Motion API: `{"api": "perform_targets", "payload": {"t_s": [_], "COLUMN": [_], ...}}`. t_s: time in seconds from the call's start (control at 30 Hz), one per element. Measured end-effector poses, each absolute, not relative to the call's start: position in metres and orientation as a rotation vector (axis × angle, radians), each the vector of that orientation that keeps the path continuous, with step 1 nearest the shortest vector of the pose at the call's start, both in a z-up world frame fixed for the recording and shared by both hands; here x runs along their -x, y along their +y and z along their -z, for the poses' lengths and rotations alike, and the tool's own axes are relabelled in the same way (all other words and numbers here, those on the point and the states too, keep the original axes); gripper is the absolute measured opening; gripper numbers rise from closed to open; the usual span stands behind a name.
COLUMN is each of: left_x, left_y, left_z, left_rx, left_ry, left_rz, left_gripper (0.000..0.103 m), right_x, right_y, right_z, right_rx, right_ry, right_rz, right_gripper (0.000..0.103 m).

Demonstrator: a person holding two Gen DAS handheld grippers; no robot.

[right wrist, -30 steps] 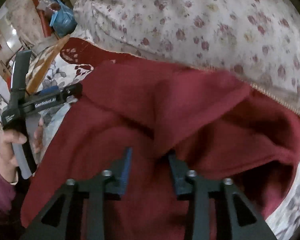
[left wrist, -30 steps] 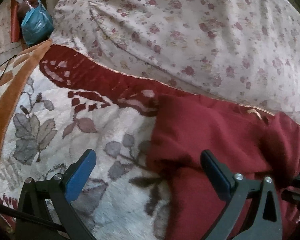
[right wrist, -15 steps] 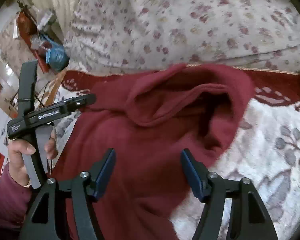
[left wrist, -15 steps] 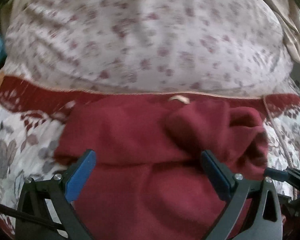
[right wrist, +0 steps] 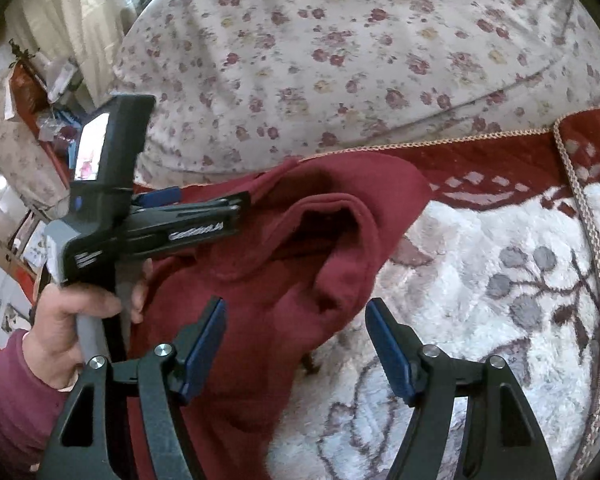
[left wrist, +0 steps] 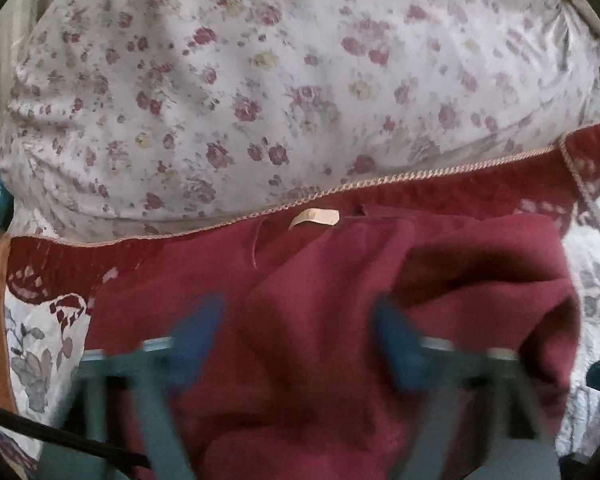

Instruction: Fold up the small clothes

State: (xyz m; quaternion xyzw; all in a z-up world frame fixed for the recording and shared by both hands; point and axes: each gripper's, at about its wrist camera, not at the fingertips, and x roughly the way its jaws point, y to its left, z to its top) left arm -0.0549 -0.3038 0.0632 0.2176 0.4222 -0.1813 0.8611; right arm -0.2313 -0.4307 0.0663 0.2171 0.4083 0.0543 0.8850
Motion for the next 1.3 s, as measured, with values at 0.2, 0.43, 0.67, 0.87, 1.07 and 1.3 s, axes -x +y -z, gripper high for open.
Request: {"api": "perform_targets", "payload": {"t_s": [0.2, 0.43, 0.67, 0.87, 1.07, 1.3], "left_x": [0.029, 0.015, -0.005, -0.009, -0.006, -0.001], "left_y": [-0.285, -0.201, -0.134, -0.122, -0.131, -0.121], "left_z": [-0.097, -0.137, -0.074, -0.070, -0.080, -0.079], "left_rx": [-0.326, -0.155, -0.099, -0.059, -0.061, -0.044], "left_ry": [0.867, 0.753, 0.877, 0.884, 0.873, 0.915], "left_rz": [0.435, 0.388, 0.266, 0.260, 0.283, 0.295], "left_gripper": [0.005, 0.005, 0.001, 0.001, 0.001, 0.007], "right_x": [0.228, 0.225, 0.220, 0.214, 0.180, 0.206], "right_y": [-0.436, -0.435, -0.434, -0.417, -0.389, -0.380], "right_z": [-0.056, -0.051, -0.044, -0.060, -0.056, -0.078], "right_rx": [-0.469, -0.467, -0.483, -0.349, -0.094, 0.052], "right_ry": [0.875, 0.891, 0.916, 0.889, 0.921, 0.897], "right_rz": [-0.108, -0.109, -0.099, -0.065, -0.018, -0.110], "right_gripper": [0.076, 0.076, 0.076, 0.076, 0.021, 0.011]}}
